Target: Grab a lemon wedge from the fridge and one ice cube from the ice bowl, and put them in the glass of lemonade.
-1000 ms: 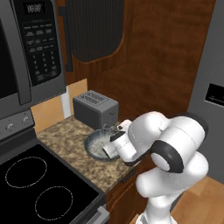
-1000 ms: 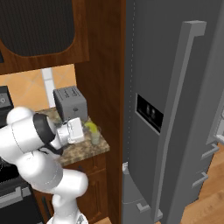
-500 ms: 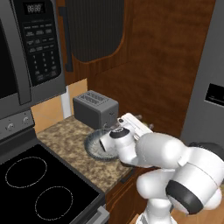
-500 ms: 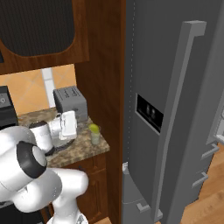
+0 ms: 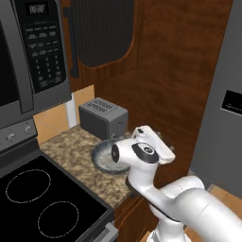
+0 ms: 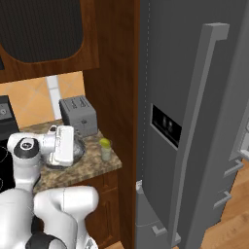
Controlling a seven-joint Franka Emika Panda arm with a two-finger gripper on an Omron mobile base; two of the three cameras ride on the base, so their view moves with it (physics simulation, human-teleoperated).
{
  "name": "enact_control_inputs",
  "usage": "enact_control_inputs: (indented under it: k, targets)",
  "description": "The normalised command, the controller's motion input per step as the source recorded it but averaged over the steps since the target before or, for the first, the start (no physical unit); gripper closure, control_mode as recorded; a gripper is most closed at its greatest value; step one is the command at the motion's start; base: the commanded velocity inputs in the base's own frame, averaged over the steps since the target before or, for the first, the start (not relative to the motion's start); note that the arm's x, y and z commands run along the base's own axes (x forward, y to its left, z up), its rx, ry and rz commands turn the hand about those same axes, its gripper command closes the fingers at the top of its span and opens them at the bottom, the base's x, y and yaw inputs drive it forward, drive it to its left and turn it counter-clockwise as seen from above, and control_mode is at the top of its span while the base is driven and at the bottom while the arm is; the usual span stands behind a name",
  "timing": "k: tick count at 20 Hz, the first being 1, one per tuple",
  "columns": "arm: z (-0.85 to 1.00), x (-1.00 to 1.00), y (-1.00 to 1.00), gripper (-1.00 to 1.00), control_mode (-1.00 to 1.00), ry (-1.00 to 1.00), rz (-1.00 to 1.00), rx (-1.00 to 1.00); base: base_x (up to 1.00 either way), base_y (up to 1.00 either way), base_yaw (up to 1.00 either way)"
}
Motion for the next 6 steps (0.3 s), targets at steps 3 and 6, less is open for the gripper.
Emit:
enact_control_inputs:
  k: [3,6]
  targets:
    - [0.27,-0.54,0.02,-1.0,-1.0,0.0,0.01,0.3,0.0,0.0,0.0]
    - [0.02,-0.71,0.14,-1.0,-1.0,0.0,0.01,0.22,0.0,0.0,0.0]
